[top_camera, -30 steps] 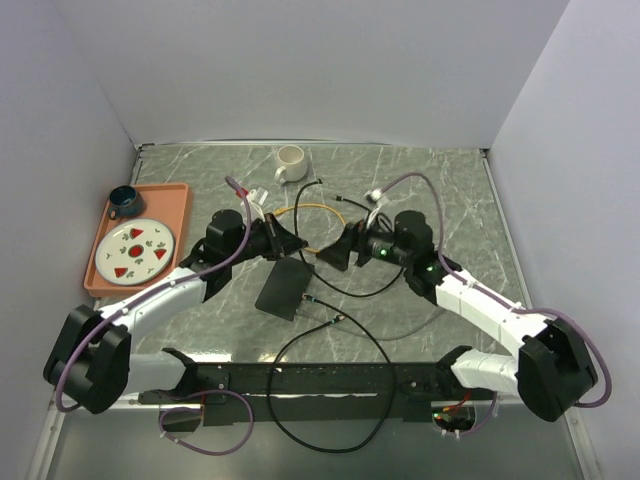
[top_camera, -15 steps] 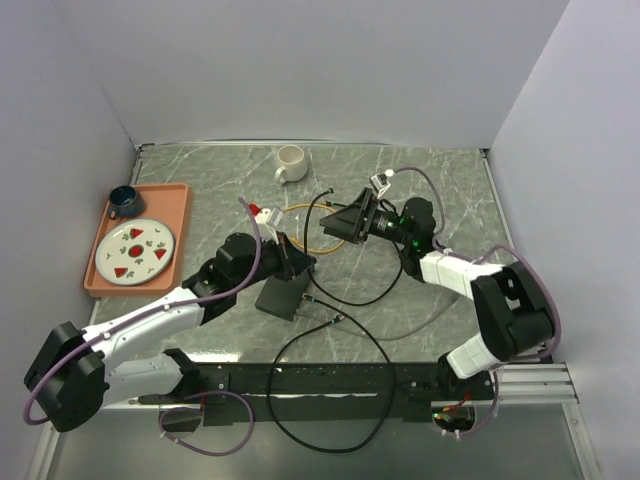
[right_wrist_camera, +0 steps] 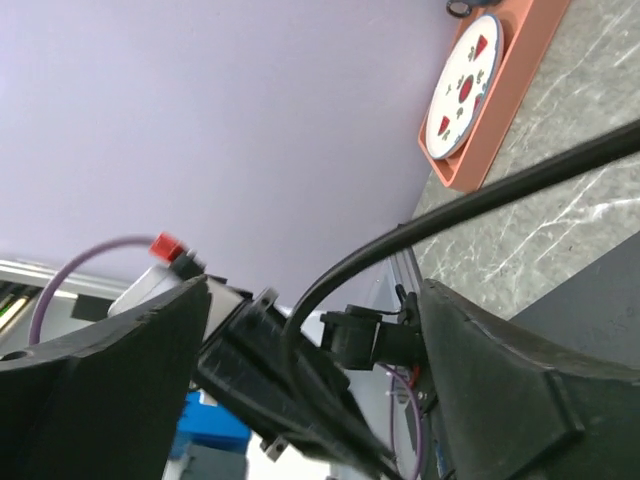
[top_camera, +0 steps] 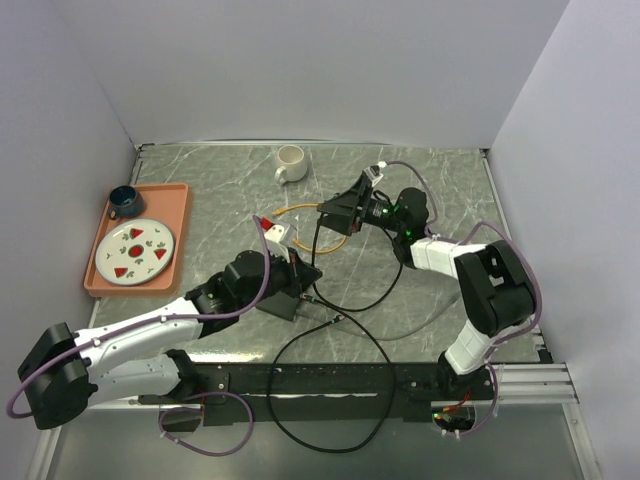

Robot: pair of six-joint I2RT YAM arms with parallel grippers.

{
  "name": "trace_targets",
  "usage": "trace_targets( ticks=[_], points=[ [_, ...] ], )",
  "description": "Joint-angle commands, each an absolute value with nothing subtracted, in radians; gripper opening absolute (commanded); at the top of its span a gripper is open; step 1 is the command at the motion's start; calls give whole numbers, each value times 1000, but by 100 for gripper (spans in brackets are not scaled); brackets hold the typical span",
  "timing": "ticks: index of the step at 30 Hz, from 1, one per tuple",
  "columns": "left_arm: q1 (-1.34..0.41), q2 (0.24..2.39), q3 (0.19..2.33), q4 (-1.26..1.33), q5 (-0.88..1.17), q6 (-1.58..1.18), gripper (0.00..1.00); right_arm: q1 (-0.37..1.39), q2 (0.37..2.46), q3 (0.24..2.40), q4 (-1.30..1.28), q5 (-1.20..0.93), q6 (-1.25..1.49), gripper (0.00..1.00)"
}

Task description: Insert the plug into the switch port

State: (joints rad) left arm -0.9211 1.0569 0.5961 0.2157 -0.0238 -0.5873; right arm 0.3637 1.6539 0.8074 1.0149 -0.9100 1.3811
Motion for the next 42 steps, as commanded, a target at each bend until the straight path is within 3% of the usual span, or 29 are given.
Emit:
trace_targets(
  ticks=[1,3,4,7,10,13,16,17,20,22,31,42],
  points=[
    [-960,1025,594,244,-75,-552,1,350,1686,862,1143,-928,1437,80],
    [-972,1019,589,245,-83,-557,1,347,1697,862,1172,-931,1465,65],
    [-977,1017,586,248,-86,-557,1,345,1709,864,1195,-931,1474,47],
    [-991,1020,577,256,-100,-561,1,342,1736,867,1277,-939,1528,26],
    [-993,1037,577,259,-87,-564,2,339,1753,873,1337,-954,1562,12],
    [-992,1045,571,261,-92,-575,16,330,1744,880,1335,-969,1545,0],
    [-994,1036,568,252,-129,-584,51,318,1717,885,1287,-995,1494,0],
    [-991,1028,561,261,-133,-581,69,314,1706,885,1240,-1000,1473,0],
    [-983,993,557,264,-161,-578,92,302,1646,873,1158,-1005,1373,0],
    [-973,970,561,261,-160,-572,98,301,1597,874,1042,-1012,1280,0],
    [-778,920,589,261,47,-574,97,301,1413,888,530,-1003,846,0],
    [-611,1026,638,356,353,-621,97,301,1232,871,128,-973,398,0]
  ],
)
